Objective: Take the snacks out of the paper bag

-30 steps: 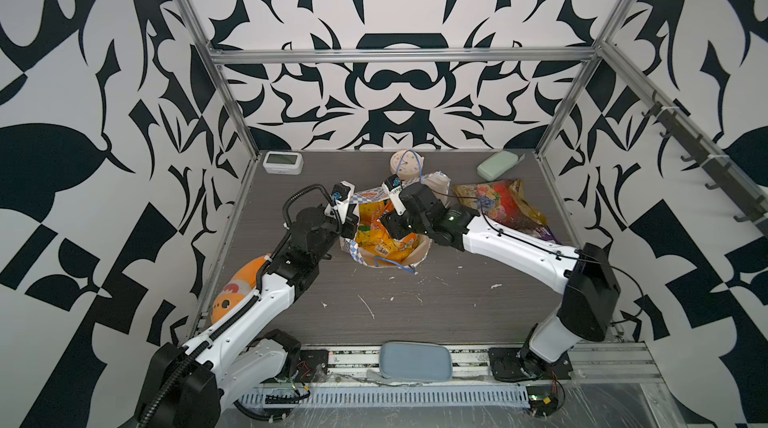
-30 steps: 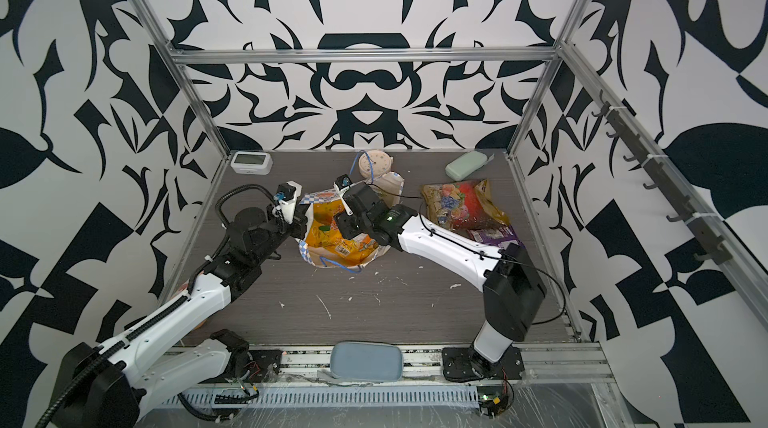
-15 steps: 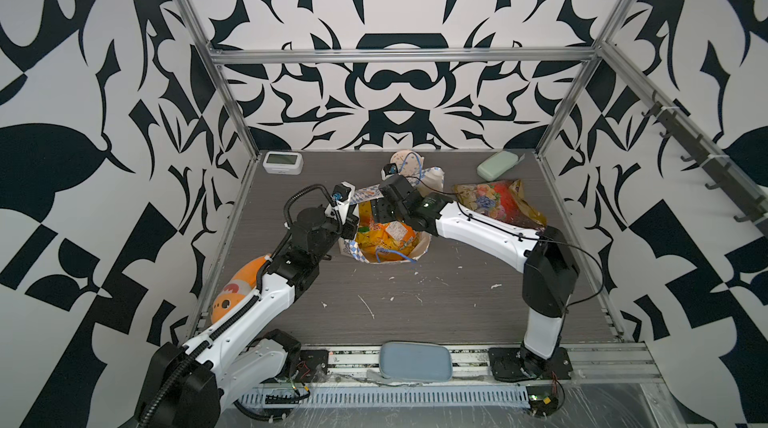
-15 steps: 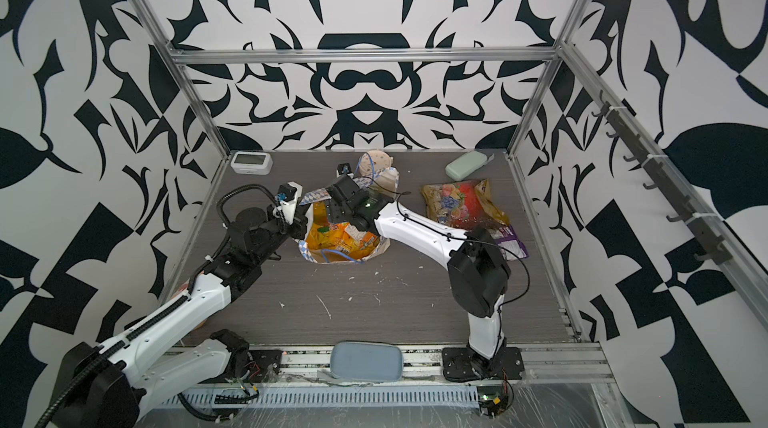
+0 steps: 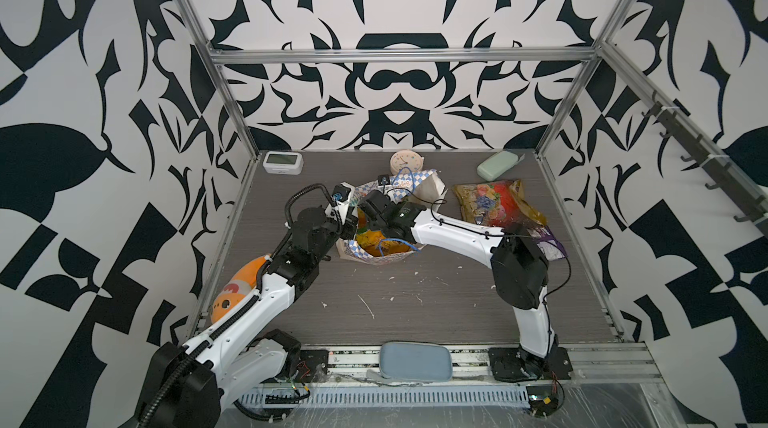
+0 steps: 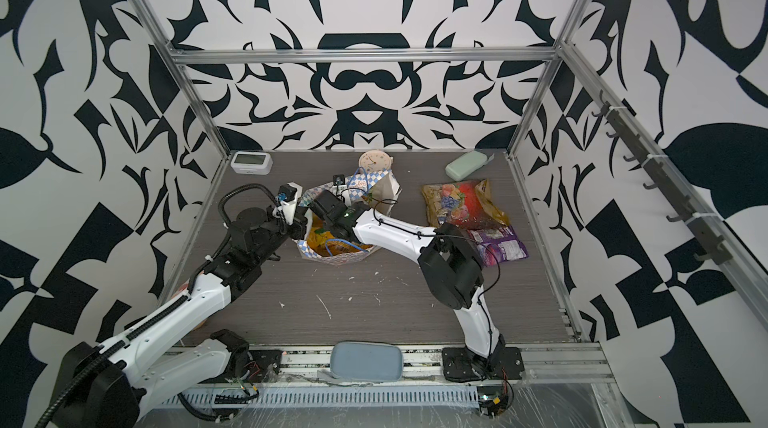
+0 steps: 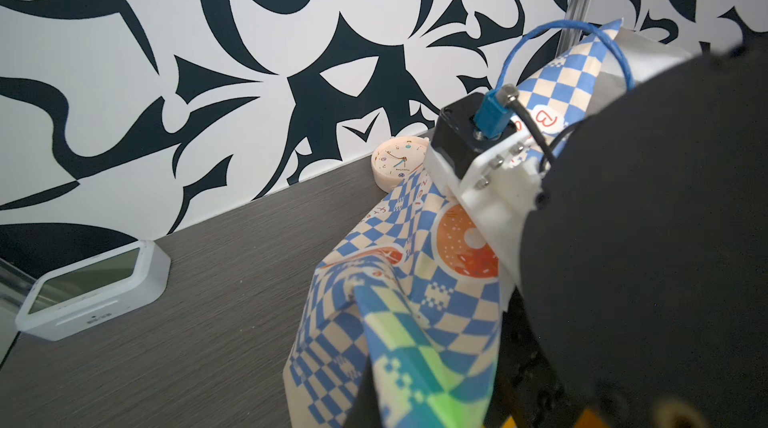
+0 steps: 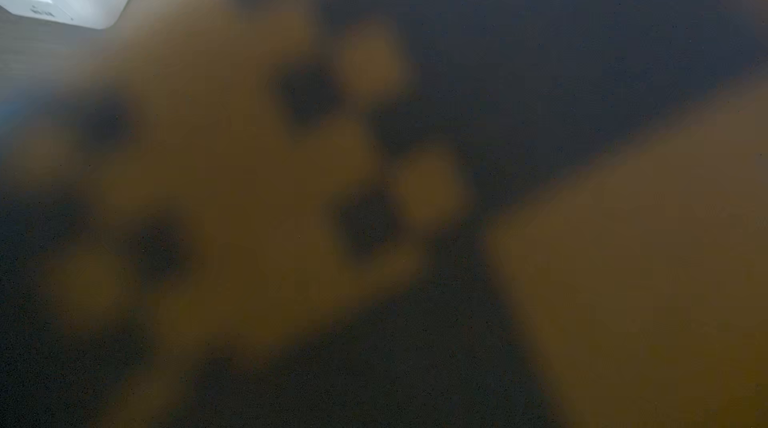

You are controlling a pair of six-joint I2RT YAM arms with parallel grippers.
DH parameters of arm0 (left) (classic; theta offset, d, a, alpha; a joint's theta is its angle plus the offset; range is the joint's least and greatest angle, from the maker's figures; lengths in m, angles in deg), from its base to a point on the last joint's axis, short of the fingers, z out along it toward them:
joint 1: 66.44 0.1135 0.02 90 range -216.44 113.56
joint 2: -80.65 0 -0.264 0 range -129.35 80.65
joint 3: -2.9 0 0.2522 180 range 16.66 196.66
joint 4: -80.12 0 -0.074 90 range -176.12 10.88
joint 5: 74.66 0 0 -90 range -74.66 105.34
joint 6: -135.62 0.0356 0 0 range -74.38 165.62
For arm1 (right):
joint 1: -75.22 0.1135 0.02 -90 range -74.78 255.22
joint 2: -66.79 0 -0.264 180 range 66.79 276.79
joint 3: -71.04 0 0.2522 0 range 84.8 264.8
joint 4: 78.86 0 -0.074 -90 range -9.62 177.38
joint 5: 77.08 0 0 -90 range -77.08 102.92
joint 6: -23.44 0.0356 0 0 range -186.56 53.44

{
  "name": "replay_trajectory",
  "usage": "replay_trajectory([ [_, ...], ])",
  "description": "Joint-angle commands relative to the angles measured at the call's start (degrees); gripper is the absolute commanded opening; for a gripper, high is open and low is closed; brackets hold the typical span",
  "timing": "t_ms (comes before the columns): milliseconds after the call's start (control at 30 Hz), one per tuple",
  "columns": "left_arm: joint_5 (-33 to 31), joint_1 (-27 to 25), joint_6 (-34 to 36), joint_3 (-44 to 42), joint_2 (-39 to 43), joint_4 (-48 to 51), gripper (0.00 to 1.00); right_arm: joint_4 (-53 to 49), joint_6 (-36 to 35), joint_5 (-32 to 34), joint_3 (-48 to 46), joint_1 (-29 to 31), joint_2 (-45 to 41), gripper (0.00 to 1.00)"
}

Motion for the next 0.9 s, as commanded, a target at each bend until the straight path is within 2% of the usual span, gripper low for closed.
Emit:
replay_trajectory([
  [0,4.1,-0.7,1.4,1.0,2.4,-8.2,0.00,-0.8,1.0,3.3,0.7,-1.6,2.0,0.68],
  [100,4.3,-0.7,1.4,1.0,2.7,-8.1,0.00,-1.0,-1.3,4.2,0.3,-2.0,2.1,0.47],
  [133,4.2,-0.7,1.4,1.0,2.8,-7.9,0.00,-1.0,-1.7,4.5,-0.1,-2.1,2.0,0.43],
  [200,4.1,-0.7,1.6,1.1,3.0,-7.8,0.00,-0.9,-2.8,4.9,-0.8,-2.3,1.7,0.24],
  [300,4.1,-0.7,1.7,1.0,3.2,-7.8,0.00,-1.1,-4.0,6.4,-1.6,-2.5,0.9,0.07],
  [433,4.0,-0.7,1.6,1.0,2.9,-8.1,0.00,-1.3,-4.8,7.1,-2.4,-3.3,-0.3,0.04],
  [567,3.3,-0.7,1.6,1.1,2.9,-7.7,0.00,6.6,-7.4,1.0,-7.6,-4.7,-5.3,0.00],
  [633,2.7,-0.7,1.6,1.3,2.8,-7.5,0.00,10.6,-8.6,-4.3,-9.9,-5.6,-7.9,0.00],
  [867,1.9,-0.7,1.4,1.4,2.7,-7.2,0.00,17.8,-13.4,-12.2,-14.1,-5.8,-16.4,0.00],
])
